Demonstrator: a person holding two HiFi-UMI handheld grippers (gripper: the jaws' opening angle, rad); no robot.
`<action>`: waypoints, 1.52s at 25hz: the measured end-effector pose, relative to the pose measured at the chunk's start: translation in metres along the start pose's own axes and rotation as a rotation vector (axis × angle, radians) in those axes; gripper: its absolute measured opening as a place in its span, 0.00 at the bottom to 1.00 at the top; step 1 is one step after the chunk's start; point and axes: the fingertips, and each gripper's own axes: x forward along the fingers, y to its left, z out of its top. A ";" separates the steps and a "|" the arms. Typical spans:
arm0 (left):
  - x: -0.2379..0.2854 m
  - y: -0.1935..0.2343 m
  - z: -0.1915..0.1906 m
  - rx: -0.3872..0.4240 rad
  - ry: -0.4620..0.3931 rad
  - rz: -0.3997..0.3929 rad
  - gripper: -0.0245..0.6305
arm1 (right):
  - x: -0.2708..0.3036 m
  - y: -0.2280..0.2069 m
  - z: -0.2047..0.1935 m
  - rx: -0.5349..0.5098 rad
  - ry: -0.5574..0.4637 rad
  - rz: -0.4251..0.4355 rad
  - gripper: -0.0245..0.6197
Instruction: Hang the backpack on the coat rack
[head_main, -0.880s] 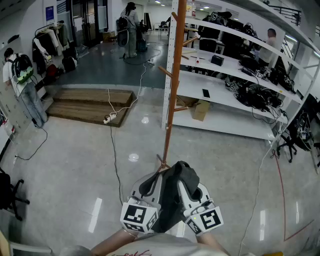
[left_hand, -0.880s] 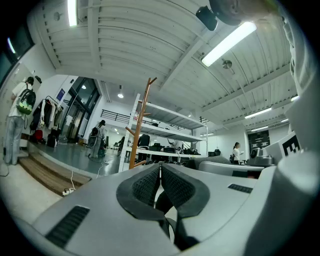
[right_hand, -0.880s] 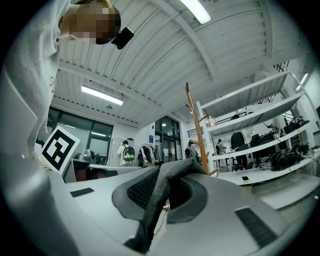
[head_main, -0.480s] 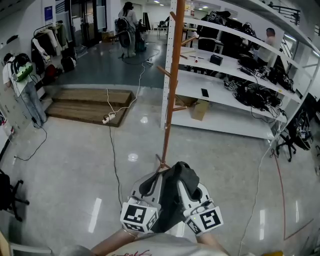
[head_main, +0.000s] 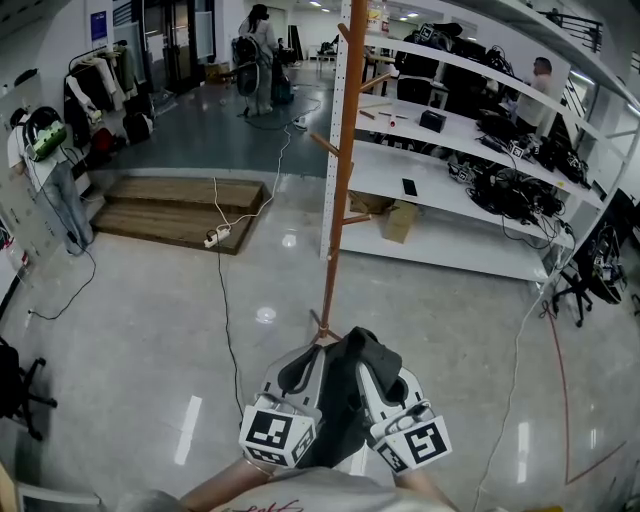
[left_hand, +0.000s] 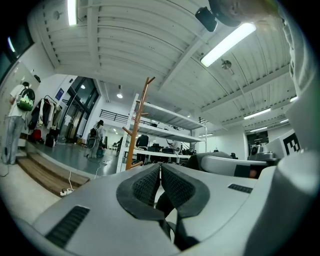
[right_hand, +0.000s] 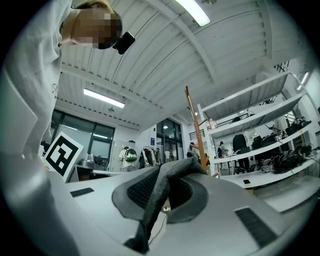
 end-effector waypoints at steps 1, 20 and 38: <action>0.002 -0.001 0.000 0.002 -0.002 -0.001 0.07 | 0.000 -0.001 0.003 -0.005 -0.004 0.006 0.10; 0.042 0.011 -0.006 -0.003 -0.026 0.087 0.07 | 0.011 -0.058 0.021 -0.055 -0.030 0.042 0.10; 0.192 0.107 0.000 0.006 -0.001 -0.042 0.07 | 0.107 -0.171 0.031 -0.170 -0.044 -0.082 0.10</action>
